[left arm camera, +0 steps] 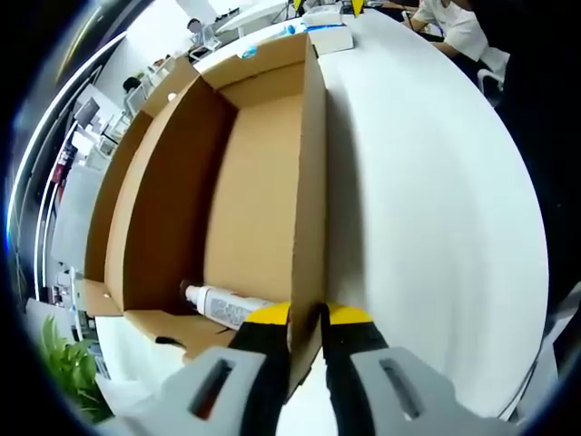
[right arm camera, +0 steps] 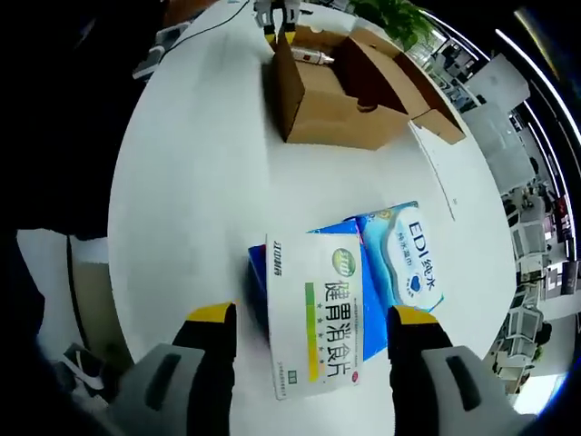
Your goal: Operate the shoe box by opening the lid, removing the specified soft item, and placing it in the target area until the item is outside and the box remains undamaged.
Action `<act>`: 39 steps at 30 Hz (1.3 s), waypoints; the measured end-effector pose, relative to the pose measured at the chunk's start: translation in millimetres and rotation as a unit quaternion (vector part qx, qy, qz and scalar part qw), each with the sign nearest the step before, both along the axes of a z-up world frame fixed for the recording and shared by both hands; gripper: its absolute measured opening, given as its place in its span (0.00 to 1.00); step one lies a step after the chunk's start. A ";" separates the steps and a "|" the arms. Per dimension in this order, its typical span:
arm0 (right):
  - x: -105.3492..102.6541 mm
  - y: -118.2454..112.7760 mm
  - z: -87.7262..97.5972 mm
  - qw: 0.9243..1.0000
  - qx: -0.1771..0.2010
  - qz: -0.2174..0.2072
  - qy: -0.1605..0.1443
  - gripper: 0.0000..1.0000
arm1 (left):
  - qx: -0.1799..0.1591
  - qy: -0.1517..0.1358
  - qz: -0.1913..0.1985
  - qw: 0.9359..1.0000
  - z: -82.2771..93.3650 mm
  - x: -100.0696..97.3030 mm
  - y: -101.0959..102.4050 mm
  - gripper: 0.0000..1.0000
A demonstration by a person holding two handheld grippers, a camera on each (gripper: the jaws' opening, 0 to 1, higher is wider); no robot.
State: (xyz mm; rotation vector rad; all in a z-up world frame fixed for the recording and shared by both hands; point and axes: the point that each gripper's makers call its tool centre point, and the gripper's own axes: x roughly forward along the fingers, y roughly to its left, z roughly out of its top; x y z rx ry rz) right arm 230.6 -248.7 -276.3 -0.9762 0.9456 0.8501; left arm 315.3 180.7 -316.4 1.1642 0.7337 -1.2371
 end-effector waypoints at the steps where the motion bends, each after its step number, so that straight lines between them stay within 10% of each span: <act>1: 0.7 -0.6 -0.9 1.000 -0.001 -0.001 0.004 0.70 | 0.000 0.000 0.000 1.000 0.0 -0.1 0.0 0.12; 19: -0.8 -4.5 -5.8 0.999 -0.003 -0.004 0.042 0.46 | 0.000 0.000 0.001 1.000 0.0 1.3 0.1 0.12; 39: 14.7 -1.2 -7.0 0.994 -0.023 0.086 0.062 0.46 | -0.001 0.003 0.000 1.000 -0.3 2.4 0.3 0.12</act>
